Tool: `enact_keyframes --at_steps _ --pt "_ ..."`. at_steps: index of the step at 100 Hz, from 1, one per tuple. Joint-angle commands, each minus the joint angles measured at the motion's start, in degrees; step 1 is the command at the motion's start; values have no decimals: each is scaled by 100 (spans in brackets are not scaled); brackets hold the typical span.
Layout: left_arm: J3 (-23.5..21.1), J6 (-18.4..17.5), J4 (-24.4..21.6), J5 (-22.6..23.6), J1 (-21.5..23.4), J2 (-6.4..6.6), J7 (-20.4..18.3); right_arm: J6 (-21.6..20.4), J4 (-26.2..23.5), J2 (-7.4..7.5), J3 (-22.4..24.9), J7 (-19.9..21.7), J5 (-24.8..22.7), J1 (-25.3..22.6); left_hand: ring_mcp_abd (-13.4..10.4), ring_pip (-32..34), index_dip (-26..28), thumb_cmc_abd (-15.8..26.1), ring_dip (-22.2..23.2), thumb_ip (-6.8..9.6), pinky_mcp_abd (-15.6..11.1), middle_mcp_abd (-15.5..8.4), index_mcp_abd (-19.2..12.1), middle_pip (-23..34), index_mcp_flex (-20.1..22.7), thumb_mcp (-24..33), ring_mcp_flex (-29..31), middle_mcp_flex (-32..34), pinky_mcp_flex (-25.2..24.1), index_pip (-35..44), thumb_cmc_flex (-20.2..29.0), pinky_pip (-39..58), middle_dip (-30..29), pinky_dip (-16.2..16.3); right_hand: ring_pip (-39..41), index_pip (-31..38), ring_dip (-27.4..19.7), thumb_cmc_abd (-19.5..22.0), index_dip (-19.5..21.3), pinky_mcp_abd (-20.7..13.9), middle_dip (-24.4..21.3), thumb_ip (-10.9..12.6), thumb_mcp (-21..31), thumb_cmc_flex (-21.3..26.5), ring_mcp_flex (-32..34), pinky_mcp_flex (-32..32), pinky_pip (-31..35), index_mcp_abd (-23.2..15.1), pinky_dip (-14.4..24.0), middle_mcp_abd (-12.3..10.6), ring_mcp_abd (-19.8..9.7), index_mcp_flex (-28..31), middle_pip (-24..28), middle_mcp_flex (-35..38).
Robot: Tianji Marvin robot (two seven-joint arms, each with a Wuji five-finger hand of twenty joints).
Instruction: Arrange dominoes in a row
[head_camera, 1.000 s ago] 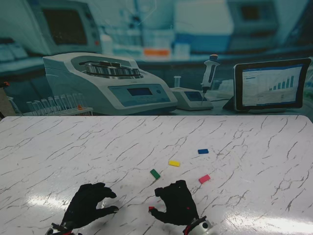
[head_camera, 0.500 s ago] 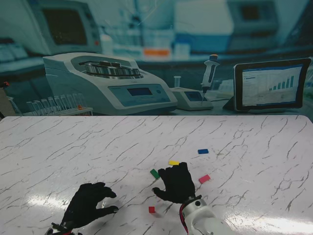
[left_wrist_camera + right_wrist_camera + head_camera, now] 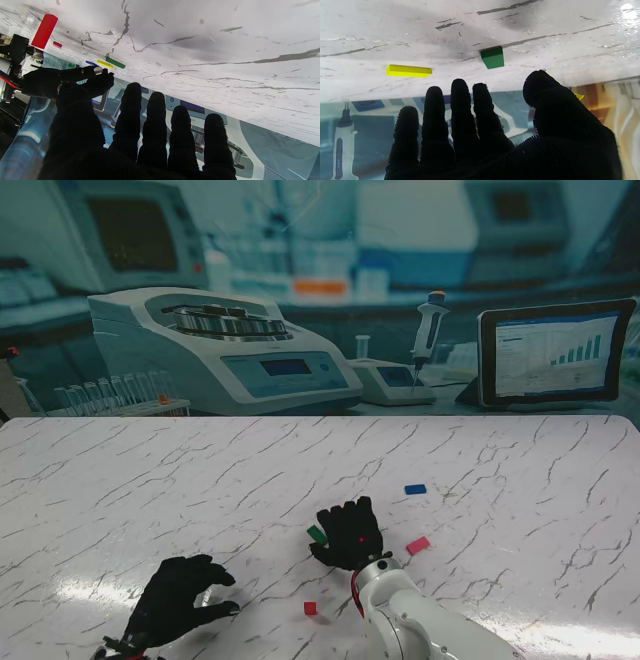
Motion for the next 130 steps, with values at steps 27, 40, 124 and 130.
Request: enact_keyframes --at_steps 27,40,124,130 --pt "7 -177 118 -126 -30 -40 -116 93 506 -213 -369 10 263 376 -84 13 80 5 64 -20 56 -104 -74 70 18 65 40 84 -40 49 -66 139 57 79 -206 -55 -202 -103 -148 322 -173 -175 272 3 -281 -44 -68 -140 -7 -84 -200 -18 -238 -153" --pt "3 -184 131 -147 -30 -42 -122 128 638 -250 -476 21 336 462 -84 17 80 10 64 -20 56 -99 -82 75 20 64 42 86 -38 60 -62 143 57 81 -139 -18 -190 -174 -147 257 -182 -177 376 97 -293 -18 -100 -163 -23 -103 -274 8 -219 -139" --pt "-12 -179 128 -201 -18 -47 -169 268 1074 -334 -754 17 441 662 -91 22 73 79 66 -19 58 -102 -74 90 34 71 53 106 -36 92 -46 158 59 89 563 3096 -93 -1188 -410 59 366 -708 1420 1418 -80 176 337 -1148 -109 -437 -491 -50 844 163" --pt "-9 -176 132 -208 -20 -48 -168 253 1105 -348 -741 -42 449 654 -95 26 75 96 67 -18 61 -84 -76 95 44 78 59 115 -38 99 -29 158 60 89 591 3355 -85 -1200 -265 54 418 -719 1471 1494 -73 172 355 -1218 -111 -449 -504 66 871 177"
